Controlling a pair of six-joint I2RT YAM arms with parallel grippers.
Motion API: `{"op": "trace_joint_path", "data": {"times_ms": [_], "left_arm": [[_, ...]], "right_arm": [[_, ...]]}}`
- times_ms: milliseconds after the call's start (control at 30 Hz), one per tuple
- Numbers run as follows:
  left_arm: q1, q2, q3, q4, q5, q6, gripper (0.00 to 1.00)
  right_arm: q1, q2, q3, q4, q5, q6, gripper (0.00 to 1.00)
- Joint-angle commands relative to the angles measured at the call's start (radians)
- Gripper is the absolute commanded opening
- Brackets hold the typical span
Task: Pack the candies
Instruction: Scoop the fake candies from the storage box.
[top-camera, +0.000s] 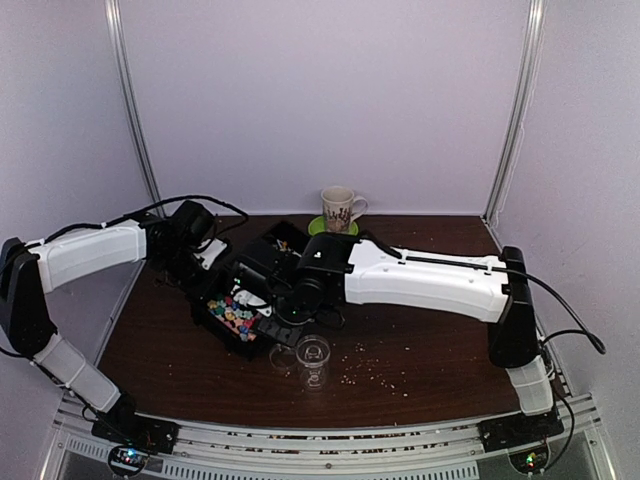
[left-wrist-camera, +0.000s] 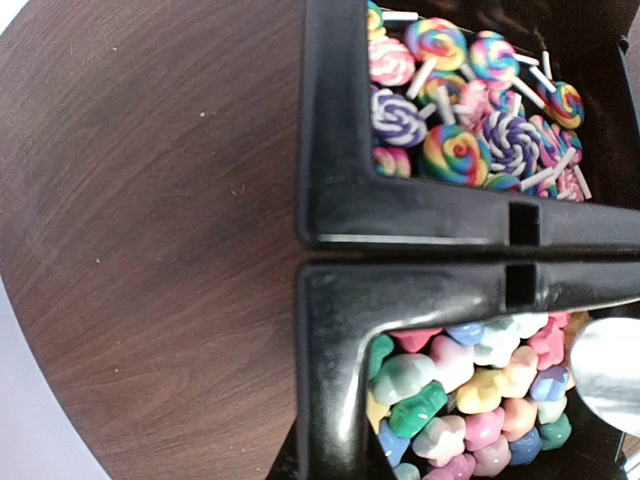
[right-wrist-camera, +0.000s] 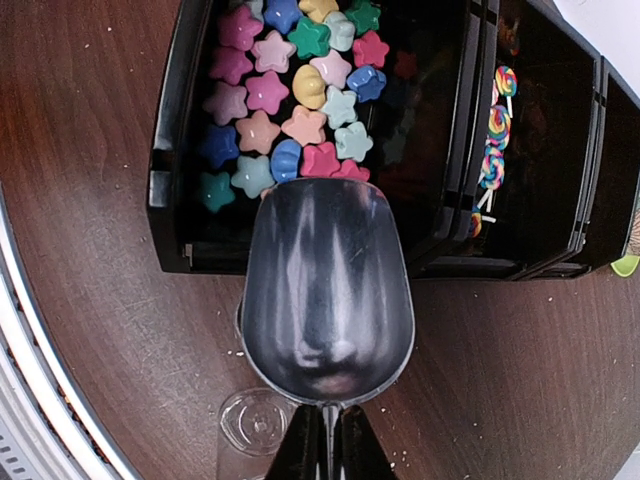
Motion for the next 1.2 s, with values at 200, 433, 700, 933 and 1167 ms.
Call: {"op": "trace_joint_path", "data": {"times_ms": [200,433,700,933,1167], "left_arm": [[-0.056,-0.013,0.14,0.121,-0.072,-0.018,0.0],[-0.077,-0.016,0.177,0.121,-0.045,-0.032,0.0],[-0.085,-0.029,0.145,0.18,0.024,-0.041,0.0],[-0.08,-0.04,0.092,0.237,0.059,-0.04,0.0],[-0.061,-0.046,0.062,0.263,0.089,-0.049,0.0]], "right_arm": [[-0.025,0.079,0.026,0.005,-0.057,0.012,0.0],[-0.05,0.117,0.024,0.077,-0.077,0.034,0.0],[-0.053,0.1,-0.103,0.299,-0.048,0.035,0.0],[-0.053,0.04,-0.271,0.525,-0.038,0.032,0.0],[-0.053,-0.006,-0.384,0.698,-0.052,0.019,0.0]]}}
